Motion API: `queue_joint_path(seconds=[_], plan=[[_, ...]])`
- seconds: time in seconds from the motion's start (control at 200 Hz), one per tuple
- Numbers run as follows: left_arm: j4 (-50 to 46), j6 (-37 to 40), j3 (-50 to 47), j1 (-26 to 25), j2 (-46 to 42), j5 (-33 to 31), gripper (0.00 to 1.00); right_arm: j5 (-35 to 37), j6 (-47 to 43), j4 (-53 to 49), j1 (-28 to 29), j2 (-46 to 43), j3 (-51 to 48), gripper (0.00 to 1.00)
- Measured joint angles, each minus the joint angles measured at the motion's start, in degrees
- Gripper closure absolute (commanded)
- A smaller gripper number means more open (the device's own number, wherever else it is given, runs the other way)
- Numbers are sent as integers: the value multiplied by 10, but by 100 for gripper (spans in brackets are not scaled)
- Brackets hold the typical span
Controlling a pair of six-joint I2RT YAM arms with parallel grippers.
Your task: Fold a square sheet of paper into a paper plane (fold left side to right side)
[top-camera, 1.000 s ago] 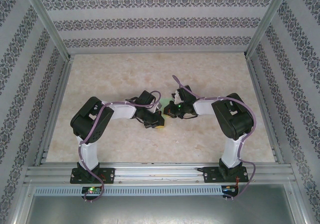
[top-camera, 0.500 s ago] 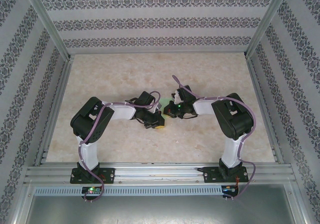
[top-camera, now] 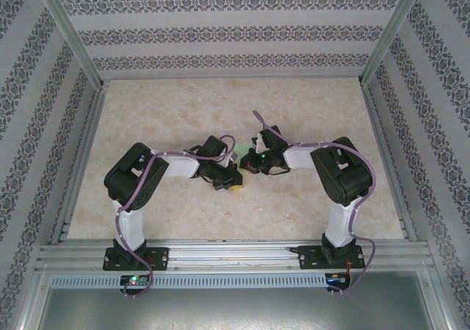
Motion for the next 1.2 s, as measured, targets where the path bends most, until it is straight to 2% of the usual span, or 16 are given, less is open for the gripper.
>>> queue_joint_path(seconds=[0.355, 0.734, 0.949, 1.199], plan=[[80, -29, -46, -7, -15, -15, 93, 0, 0, -4, 0, 1, 3, 100], [139, -68, -91, -38, -35, -35, 93, 0, -1, -7, 0, 2, 4, 100], [129, -79, -109, -51, -57, -34, 92, -4, 0, -2, 0, 3, 4, 100], [51, -58, -85, -38, -125, -34, 91, -4, 16, 18, 0, 2, -5, 100]])
